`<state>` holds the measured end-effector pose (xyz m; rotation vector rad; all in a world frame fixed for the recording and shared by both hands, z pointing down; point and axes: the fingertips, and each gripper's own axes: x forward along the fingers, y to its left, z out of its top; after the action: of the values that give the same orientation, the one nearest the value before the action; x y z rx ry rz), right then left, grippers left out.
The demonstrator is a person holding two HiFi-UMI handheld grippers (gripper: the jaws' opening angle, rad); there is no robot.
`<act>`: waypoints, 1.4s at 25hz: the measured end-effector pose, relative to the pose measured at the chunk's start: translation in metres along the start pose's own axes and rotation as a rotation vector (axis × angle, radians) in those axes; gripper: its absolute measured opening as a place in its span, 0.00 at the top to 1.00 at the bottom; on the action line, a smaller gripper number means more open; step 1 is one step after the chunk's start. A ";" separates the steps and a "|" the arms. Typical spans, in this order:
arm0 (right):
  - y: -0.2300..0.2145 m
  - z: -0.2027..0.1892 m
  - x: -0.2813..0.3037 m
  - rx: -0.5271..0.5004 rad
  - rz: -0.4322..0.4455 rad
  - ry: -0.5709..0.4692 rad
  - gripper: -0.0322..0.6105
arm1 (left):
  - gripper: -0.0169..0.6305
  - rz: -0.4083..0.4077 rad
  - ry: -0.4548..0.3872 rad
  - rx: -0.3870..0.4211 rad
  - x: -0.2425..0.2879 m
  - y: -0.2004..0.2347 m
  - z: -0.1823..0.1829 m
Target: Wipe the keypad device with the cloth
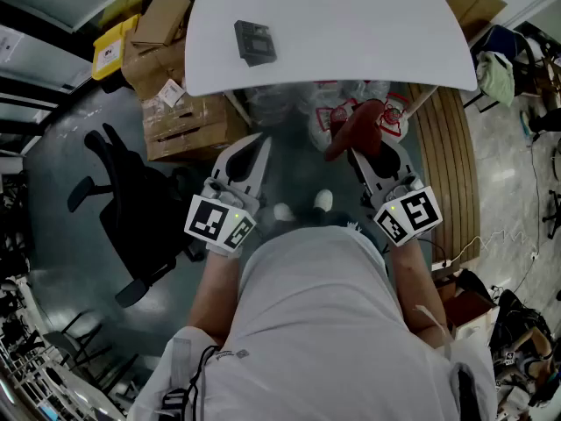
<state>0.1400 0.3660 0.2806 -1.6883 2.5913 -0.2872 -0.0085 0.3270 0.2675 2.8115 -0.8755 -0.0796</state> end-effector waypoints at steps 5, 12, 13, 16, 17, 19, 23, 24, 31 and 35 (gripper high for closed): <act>-0.017 -0.002 -0.011 -0.002 -0.004 -0.001 0.80 | 0.96 0.019 -0.006 -0.032 0.011 -0.007 -0.002; -0.039 -0.003 -0.018 0.016 0.017 -0.017 0.80 | 0.96 0.033 0.025 0.004 0.036 -0.021 -0.009; -0.042 -0.003 -0.019 0.025 0.023 -0.025 0.79 | 0.96 0.039 0.026 0.003 0.039 -0.022 -0.010; -0.050 -0.006 -0.018 0.046 0.049 -0.032 0.79 | 0.96 0.050 0.044 0.026 0.045 -0.024 -0.016; -0.052 -0.007 -0.016 0.052 0.054 -0.030 0.79 | 0.96 0.051 0.051 0.033 0.047 -0.025 -0.018; -0.055 -0.009 -0.011 0.069 0.062 -0.028 0.79 | 0.96 0.059 0.063 0.037 0.048 -0.022 -0.023; -0.058 -0.015 0.006 0.073 0.087 -0.016 0.79 | 0.96 0.096 0.065 0.019 0.050 -0.002 -0.030; -0.060 -0.016 0.012 0.071 0.087 -0.012 0.79 | 0.96 0.103 0.062 0.014 0.052 0.005 -0.032; -0.077 -0.011 0.060 0.055 0.071 -0.002 0.79 | 0.96 0.122 0.055 0.006 0.071 0.059 -0.032; -0.090 -0.012 0.105 0.055 0.054 0.024 0.79 | 0.96 0.127 0.062 -0.004 0.089 0.107 -0.029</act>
<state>0.1769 0.2367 0.3153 -1.6052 2.6149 -0.3759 0.0087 0.1953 0.3179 2.7312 -1.0355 0.0244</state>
